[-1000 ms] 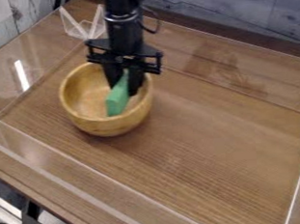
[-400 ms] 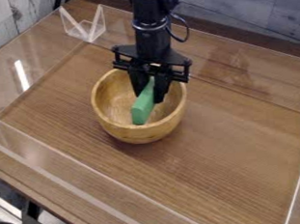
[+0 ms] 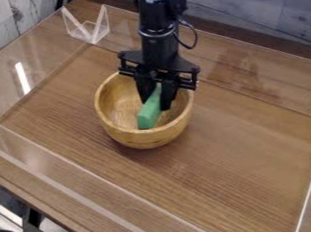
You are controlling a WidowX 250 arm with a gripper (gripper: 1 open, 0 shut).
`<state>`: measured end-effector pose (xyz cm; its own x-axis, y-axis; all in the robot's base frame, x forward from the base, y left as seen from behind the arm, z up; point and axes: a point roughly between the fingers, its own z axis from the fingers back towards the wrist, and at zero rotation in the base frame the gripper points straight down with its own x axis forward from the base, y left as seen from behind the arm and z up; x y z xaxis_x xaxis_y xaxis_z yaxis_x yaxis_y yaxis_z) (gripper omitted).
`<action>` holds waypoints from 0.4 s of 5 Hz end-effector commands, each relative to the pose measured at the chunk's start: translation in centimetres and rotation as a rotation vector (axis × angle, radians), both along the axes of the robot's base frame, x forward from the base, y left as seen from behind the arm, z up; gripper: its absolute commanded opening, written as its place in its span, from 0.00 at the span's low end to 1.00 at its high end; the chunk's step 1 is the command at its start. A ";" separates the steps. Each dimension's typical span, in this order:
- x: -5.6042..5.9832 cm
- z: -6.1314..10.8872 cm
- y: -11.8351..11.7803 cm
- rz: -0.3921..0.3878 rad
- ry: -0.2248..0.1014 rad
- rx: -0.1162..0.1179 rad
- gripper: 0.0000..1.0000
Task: Move green stick from inside the wooden bowl to the table next to it
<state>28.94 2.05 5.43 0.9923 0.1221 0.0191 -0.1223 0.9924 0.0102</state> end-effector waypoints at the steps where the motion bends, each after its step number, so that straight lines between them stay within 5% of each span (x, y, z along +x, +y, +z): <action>1: 0.5 1.1 0.4 -0.002 -0.054 0.010 0.00; 2: 0.4 0.9 0.7 -0.001 -0.054 0.015 0.00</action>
<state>28.79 2.46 5.09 0.9927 0.1176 0.0271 -0.1182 0.9928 0.0198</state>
